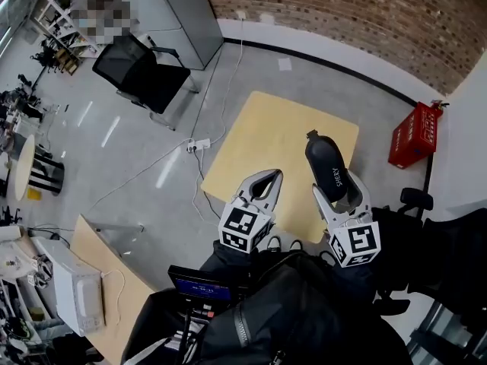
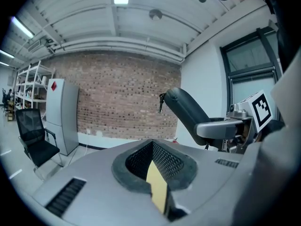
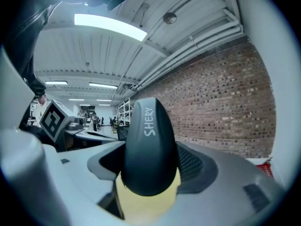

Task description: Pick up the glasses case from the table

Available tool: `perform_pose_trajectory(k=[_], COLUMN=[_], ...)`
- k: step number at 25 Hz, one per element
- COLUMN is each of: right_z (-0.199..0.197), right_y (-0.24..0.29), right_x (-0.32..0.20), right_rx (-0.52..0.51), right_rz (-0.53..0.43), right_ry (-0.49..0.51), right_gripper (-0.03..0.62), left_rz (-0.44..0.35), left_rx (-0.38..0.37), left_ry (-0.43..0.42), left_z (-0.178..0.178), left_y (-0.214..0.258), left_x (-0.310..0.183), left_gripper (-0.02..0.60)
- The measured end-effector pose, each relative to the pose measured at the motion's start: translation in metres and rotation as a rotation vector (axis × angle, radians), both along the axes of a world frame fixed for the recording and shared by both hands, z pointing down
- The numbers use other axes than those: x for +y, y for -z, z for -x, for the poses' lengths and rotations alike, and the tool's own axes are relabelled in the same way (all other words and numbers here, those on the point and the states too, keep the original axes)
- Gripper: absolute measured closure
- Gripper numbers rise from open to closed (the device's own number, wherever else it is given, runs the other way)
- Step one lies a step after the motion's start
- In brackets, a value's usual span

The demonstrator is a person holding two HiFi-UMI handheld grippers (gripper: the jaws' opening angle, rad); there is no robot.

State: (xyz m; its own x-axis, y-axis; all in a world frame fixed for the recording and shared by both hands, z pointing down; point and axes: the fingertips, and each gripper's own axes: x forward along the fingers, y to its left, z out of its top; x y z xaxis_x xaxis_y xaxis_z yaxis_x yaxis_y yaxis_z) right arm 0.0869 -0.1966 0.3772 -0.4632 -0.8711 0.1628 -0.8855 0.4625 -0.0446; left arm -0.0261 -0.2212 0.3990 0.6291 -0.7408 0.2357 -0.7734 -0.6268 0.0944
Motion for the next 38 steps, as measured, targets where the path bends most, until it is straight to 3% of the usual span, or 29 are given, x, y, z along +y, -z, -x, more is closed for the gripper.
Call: perform_pose_trajectory(k=[7, 15, 38], right_z=[-0.002, 0.003, -0.001], right_y=[0.035, 0.054, 0.076], right_x=[-0.007, -0.012, -0.011], right_rx=[-0.032, -0.012, -0.05], right_rz=[-0.104, -0.147, -0.218], right_ry=[0.001, -0.014, 0.014], right_gripper=[0.253, 0.253, 0.253], left_rz=[-0.104, -0.177, -0.203], left_rx=[0.016, 0.03, 0.049], left_ry=[-0.009, -0.011, 0.009], left_z=[-0.005, 0.0, -0.002], left_y=[0.038, 0.063, 0.075], left_x=[-0.011, -0.017, -0.019], left_gripper=[0.581, 0.581, 0.581])
